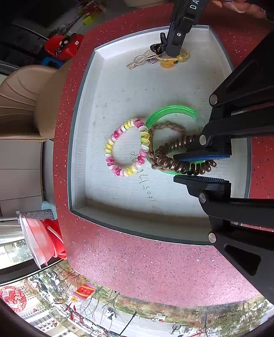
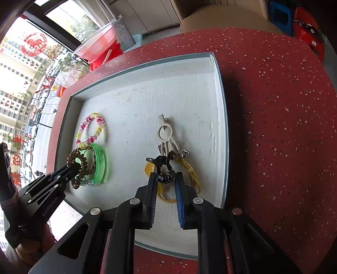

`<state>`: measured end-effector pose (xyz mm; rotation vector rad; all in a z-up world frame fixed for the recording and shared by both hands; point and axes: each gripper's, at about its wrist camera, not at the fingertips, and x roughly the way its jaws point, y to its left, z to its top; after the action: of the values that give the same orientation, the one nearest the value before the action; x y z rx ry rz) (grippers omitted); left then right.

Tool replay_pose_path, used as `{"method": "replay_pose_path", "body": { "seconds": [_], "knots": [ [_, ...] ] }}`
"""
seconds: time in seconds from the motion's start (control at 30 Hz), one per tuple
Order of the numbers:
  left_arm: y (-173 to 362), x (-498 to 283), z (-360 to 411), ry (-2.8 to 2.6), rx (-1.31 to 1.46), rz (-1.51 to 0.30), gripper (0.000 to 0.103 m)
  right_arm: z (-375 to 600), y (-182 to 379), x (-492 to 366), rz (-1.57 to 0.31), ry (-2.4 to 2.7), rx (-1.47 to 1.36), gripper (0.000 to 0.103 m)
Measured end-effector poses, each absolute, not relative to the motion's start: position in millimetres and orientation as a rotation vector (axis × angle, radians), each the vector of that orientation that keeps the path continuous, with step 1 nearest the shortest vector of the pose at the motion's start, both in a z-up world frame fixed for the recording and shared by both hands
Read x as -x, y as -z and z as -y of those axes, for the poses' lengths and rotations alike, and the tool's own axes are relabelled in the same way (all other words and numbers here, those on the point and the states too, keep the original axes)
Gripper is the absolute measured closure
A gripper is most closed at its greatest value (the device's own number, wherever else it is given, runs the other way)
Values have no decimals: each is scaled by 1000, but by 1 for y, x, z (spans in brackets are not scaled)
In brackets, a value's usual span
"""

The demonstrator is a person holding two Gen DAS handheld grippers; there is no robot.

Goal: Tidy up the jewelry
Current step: 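Lower hair tie and claw clip into the tray and open both grippers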

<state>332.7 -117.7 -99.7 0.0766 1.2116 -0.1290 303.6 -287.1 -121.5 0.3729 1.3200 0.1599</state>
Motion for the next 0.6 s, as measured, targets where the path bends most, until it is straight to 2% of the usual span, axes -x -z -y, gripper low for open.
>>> {"method": "replay_pose_path", "body": {
  "seconds": [0.07,0.1,0.2,0.23,0.5,0.6],
  "knots": [
    [100,-332,118,125,-82,-1212,73,288,122,-303,-1327,-165,-381,84],
    [100,-333,119,123,-84,-1211,73,288,122,-303,-1331,-165,-381,81],
    [100,-332,121,117,-97,-1209,73,289,122,-303,-1335,-162,-380,58],
    [99,-330,122,117,-101,-1208,73,290,121,-303,-1332,-164,-383,55],
    [90,-323,124,113,-113,-1179,73,287,110,-296,-1303,-206,-433,42],
    [86,-321,123,107,-109,-1175,73,287,104,-292,-1285,-219,-442,41]
  ]
}}
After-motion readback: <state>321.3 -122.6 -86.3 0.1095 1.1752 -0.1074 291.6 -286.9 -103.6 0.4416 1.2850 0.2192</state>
